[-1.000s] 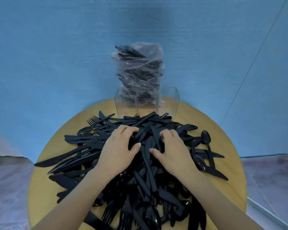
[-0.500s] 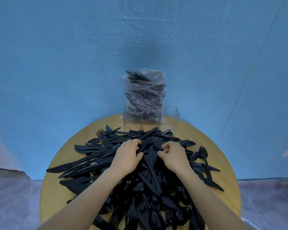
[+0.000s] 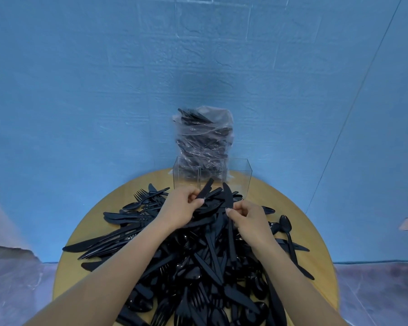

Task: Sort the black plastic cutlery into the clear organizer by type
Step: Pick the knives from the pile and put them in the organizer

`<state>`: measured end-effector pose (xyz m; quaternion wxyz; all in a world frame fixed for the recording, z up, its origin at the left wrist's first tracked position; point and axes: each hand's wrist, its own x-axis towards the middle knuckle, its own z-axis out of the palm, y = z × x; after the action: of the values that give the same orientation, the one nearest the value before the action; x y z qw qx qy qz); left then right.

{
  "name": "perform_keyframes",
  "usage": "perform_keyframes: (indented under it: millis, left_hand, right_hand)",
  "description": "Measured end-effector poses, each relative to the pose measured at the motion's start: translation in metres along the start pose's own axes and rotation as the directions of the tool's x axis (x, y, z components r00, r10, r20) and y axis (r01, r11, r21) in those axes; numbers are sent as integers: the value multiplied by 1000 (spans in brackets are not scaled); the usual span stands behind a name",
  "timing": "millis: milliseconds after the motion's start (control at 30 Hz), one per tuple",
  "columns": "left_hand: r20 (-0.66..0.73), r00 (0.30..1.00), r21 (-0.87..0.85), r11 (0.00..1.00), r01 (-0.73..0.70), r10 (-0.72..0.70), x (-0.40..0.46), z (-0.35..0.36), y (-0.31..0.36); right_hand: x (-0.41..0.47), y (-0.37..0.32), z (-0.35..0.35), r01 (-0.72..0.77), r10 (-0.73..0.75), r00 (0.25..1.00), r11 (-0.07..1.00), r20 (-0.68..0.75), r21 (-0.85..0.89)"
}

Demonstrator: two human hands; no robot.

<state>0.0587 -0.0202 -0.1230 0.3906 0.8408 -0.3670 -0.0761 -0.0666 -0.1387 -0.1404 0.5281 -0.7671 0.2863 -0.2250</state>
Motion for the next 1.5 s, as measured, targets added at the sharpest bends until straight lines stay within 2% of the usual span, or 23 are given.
perform_keyframes:
  millis: [100, 200, 267, 333, 400, 500, 633, 667, 767, 833, 867, 933, 967, 1000, 1033, 1067, 1100, 1133, 1167, 1233, 1367, 1433, 1500]
  left_hand:
    - [-7, 1000, -126, 992, 21, -23, 3, -6, 7]
    - [-56, 997, -375, 927, 26, -51, 5, -16, 23]
    - [-75, 991, -598, 800, 48, -115, 6, -24, 35]
    - [-62, 981, -797, 601, 62, -182, 10, -32, 44]
    - [-51, 974, -913, 405, 44, -221, 11, -36, 50]
    - [-52, 967, -977, 214, 3, -250, 7, -35, 54]
    - [-64, 947, -997, 54, -50, -315, -2, -28, 55]
    - [-74, 945, -997, 60, -58, -319, -4, -26, 55]
    - [-90, 944, -987, 152, -43, -318, -13, -22, 51]
    - [-82, 931, -974, 225, 0, -354, -18, -22, 46]
    - [-100, 910, -946, 322, 38, -401, -18, -23, 41]
    - [-208, 869, -768, 625, 138, -448, -17, -26, 30]
    - [-293, 870, -620, 772, 143, -396, -18, -29, 27]
    - [-386, 881, -437, 896, 85, -272, -20, -31, 24]
    - [-451, 889, -217, 976, -22, -80, -22, -33, 21]
    - [-436, 890, 35, 990, -133, 135, -23, -34, 18]
    - [-336, 890, 266, 938, -225, 308, -24, -34, 16]
    - [-199, 893, 428, 855, -291, 404, -24, -34, 13]
    - [-78, 902, 521, 789, -326, 425, -25, -34, 10]
    - [73, 927, 561, 753, -343, 368, -25, -36, 7]
    - [186, 940, 473, 812, -341, 287, -31, -40, 9]
    - [178, 948, 453, 833, -318, 265, -35, -41, 6]
    - [134, 965, 424, 867, -260, 224, -39, -41, 2]
  right_hand:
    - [0, -1, 2, 8, -9, 1000, 1000, 10, 30]
    - [-1, -9, 2, 47, -48, 999, 996, 13, 75]
    - [-2, -19, 2, 89, -90, 996, 992, -1, 84]
    - [-3, -31, 3, 135, -134, 991, 988, -12, 78]
    - [-6, -41, 8, 156, -157, 988, 984, 5, 86]
    - [-19, -49, 22, 146, -158, 985, 977, 71, 153]
    - [-34, -47, 34, 150, -186, 971, 964, 153, 221]
    - [-35, -45, 35, 185, -210, 968, 966, 136, 180]
    - [-33, -39, 28, 295, -295, 954, 955, 47, 23]
    - [-29, -36, 19, 329, -326, 944, 936, 42, -122]
    - [-26, -34, 15, 324, -319, 946, 928, 57, -183]
    - [-21, -31, 7, 287, -275, 958, 936, 86, -203]
    - [-19, -31, 4, 266, -250, 962, 945, 106, -189]
    - [-19, -32, 1, 253, -233, 964, 953, 132, -169]
    - [-20, -34, -2, 246, -222, 962, 958, 159, -149]
    - [-21, -35, -5, 244, -218, 958, 962, 186, -127]
    - [-21, -37, -7, 246, -219, 953, 963, 207, -112]
    - [-21, -38, -9, 250, -221, 949, 962, 225, -110]
    - [-21, -37, -11, 254, -219, 945, 960, 244, -119]
    - [-20, -35, -15, 272, -213, 930, 946, 299, -175]
    - [-22, -28, -20, 256, -147, 907, 936, 394, -241]
    - [-21, -29, -22, 261, -164, 934, 921, 319, -290]
    - [-20, -32, -26, 248, -218, 968, 909, 127, -335]
